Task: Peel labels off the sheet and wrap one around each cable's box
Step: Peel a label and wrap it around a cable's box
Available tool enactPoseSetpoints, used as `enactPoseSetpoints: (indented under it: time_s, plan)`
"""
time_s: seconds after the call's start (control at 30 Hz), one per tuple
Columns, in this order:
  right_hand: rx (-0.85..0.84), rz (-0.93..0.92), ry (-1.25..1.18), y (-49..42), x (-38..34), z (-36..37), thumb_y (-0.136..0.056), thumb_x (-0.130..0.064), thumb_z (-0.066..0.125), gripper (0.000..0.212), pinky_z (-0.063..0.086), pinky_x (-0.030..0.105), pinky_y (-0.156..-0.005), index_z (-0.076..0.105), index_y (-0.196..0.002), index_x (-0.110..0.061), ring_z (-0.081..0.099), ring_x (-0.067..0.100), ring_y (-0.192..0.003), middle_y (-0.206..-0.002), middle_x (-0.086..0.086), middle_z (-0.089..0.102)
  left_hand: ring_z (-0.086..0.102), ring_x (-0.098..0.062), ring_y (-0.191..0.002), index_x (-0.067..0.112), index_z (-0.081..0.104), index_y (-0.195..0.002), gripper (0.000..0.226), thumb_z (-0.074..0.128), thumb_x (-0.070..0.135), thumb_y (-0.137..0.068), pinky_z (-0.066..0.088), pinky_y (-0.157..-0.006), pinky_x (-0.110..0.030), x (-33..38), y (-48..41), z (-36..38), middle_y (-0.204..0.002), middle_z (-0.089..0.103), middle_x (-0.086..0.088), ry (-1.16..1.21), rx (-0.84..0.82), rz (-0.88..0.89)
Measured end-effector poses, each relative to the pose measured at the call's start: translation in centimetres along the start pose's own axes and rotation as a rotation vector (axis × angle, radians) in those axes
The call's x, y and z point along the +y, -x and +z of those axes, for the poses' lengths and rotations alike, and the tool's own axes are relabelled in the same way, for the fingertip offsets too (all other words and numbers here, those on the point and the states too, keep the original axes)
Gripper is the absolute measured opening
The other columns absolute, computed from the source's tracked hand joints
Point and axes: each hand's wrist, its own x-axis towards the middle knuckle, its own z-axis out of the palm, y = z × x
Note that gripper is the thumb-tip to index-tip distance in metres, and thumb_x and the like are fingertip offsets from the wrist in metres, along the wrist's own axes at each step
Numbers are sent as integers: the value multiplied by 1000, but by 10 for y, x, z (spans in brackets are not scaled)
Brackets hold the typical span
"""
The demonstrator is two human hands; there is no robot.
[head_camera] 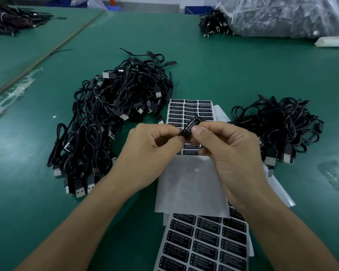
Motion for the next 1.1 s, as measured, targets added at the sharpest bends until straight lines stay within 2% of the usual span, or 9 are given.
enactPoseSetpoints:
  time_s: [0.07,0.13,0.27,0.37,0.53,0.73,0.83,0.97,1.1]
  plan:
    - [7,-9,3,0,0,0,-86,-7,73,15,51,15,-61,79,-76,-17,61,3,-62,-71,1,74,60,-43,-72,16,77,-78,22,59,28,-83,52,-67,-57,-1,0,0,-72,66,-21,-23,-36,3]
    - [9,-12,5,-1,1,1,-87,-6,73,17,51,15,-61,78,-76,-17,62,4,-62,-71,1,74,64,-36,-70,16,76,-79,22,59,28,-85,55,-69,-55,-2,0,-1,-69,69,-12,-30,-65,-1]
    - [23,-11,15,-1,3,1,-88,-6,72,17,51,15,-62,77,-76,-18,62,5,-62,-72,0,73,73,-13,-73,22,78,-87,12,67,25,-90,61,-75,-34,-8,0,-3,-78,76,4,20,-137,-31]
    - [40,5,1,-2,4,0,-88,-7,72,13,52,16,-63,77,-80,-16,62,7,-63,-73,0,73,75,-13,-77,18,76,-96,10,66,14,-96,60,-77,-25,-12,-2,-2,-83,78,2,100,-155,-55]
    - [28,-14,30,-2,4,-1,-88,-8,72,14,52,15,-64,77,-79,-18,63,5,-65,-73,-2,74,76,-15,-76,17,74,-95,12,64,10,-95,58,-73,-20,-10,-2,-1,-84,79,-1,197,-154,-82]
    - [-37,-87,88,-1,1,-1,-89,-2,69,20,47,9,-60,74,-76,-16,59,-4,-57,-62,-11,68,76,-16,-75,10,73,-99,13,65,16,-91,59,-72,-22,-10,-3,-1,-82,78,-3,242,-145,-96]
    - [-43,-91,105,-3,1,-1,-90,-1,68,18,46,8,-59,74,-77,-13,58,-4,-55,-58,-14,65,75,-15,-74,14,73,-97,19,64,25,-85,58,-71,-21,-9,-3,-1,-81,78,-2,260,-149,-95]
    - [-36,-99,134,-4,1,-2,-90,-2,68,19,46,8,-58,73,-76,-14,58,-4,-54,-57,-14,65,75,-15,-73,18,72,-94,8,65,17,-91,58,-70,-20,-11,-3,-1,-80,78,-1,261,-155,-89]
    - [-42,-121,154,-5,2,-3,-89,-2,69,19,46,9,-59,73,-76,-16,59,-4,-55,-59,-14,66,76,-16,-73,19,73,-94,16,66,28,-83,59,-71,-22,-10,-2,-2,-80,78,-1,258,-150,-89]
